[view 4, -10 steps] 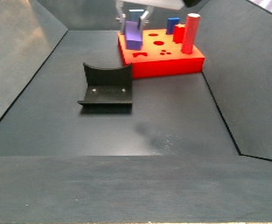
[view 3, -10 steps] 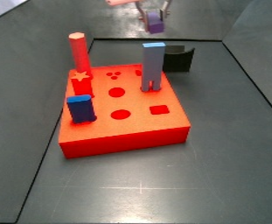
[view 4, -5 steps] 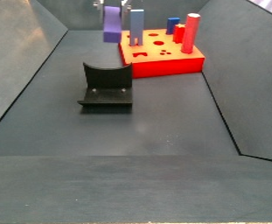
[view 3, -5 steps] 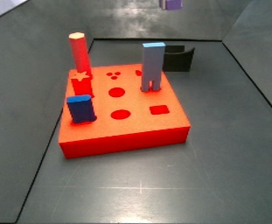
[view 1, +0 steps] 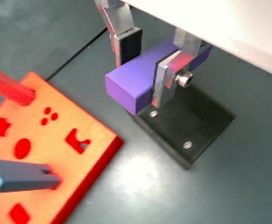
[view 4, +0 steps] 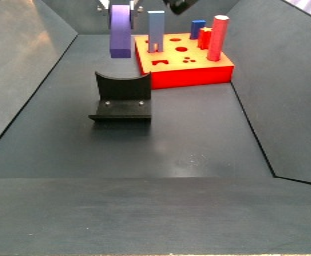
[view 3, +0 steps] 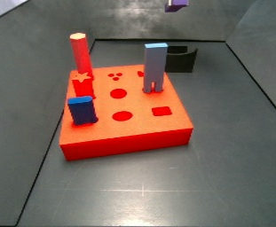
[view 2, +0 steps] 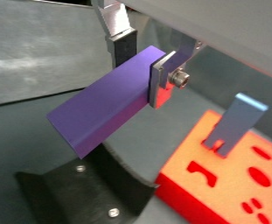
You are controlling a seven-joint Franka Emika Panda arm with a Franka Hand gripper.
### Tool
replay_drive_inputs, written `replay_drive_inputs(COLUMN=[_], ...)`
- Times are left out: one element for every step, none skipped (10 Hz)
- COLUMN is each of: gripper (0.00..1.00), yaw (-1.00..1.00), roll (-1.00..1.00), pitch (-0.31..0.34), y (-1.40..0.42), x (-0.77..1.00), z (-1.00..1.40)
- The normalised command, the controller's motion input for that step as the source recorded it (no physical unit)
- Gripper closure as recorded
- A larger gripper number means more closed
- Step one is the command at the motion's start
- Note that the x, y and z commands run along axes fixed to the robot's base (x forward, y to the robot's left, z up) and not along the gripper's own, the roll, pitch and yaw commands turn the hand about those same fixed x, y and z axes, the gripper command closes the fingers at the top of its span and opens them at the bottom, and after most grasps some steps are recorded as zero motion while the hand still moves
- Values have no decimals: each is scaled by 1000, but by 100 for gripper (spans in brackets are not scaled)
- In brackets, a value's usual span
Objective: Pick up the rectangle object. Move up. Place the rectangle object on the fixture. Regrasp the rectangle object. Move to above the board. Insert the rectangle object.
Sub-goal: Place the rectangle object on the fixture.
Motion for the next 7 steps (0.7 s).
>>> replay_drive_inputs(gripper=[100,100,100,100,100,100,100], yaw=[-291,-241,-196,-172,-127,11,21], roll=[-948,-700,-455,-338,-203,-1000,-1000], pitch=[123,70,18,2,-26,122,123], y=[46,47,46,41,27,132,132], x=[68,80,76,70,56,122,123], z=[-11,-14,-14,-10,-3,-1000,-1000])
